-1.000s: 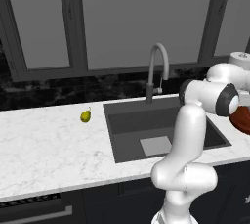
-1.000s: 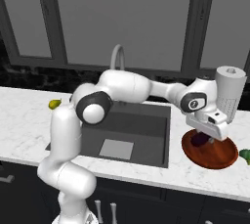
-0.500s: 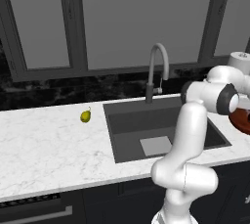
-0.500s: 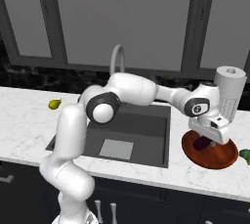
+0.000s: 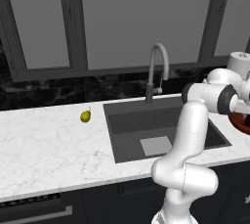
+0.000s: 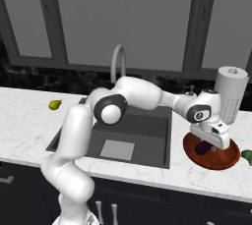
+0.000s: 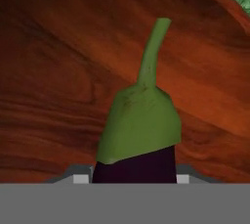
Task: Pick the eggplant from the sink and place it in the bowl. Then pick the bowl and place it in the microwave. Then close the microwave door and press the start button.
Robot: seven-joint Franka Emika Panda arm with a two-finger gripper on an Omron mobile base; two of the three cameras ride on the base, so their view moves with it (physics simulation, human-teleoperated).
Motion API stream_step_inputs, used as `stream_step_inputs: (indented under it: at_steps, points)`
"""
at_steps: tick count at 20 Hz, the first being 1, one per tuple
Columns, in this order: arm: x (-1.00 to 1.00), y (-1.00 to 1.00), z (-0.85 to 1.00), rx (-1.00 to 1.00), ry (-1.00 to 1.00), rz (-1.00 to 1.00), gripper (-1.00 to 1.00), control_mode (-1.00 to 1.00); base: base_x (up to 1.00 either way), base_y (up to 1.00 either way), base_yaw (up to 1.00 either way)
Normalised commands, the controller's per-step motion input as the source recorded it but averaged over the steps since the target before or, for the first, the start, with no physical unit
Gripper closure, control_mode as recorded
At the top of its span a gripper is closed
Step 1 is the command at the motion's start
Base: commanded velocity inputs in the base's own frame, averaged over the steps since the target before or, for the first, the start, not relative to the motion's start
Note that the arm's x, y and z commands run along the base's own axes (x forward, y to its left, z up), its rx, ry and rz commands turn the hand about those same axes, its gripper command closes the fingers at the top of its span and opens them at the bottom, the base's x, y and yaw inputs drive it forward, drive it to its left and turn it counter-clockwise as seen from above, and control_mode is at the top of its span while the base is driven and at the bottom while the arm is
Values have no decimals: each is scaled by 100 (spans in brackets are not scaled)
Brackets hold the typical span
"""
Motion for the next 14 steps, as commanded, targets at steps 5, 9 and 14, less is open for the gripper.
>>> stream_step_inputs:
  at_steps: [5, 9, 14]
  points:
    - [13, -3, -35, 0, 0, 0, 100, -100, 0, 0, 0]
    - [14, 0, -35, 0, 0, 0, -100, -100, 0, 0, 0]
    - [0, -4, -1, 0, 0, 0, -100, -100, 0, 0, 0]
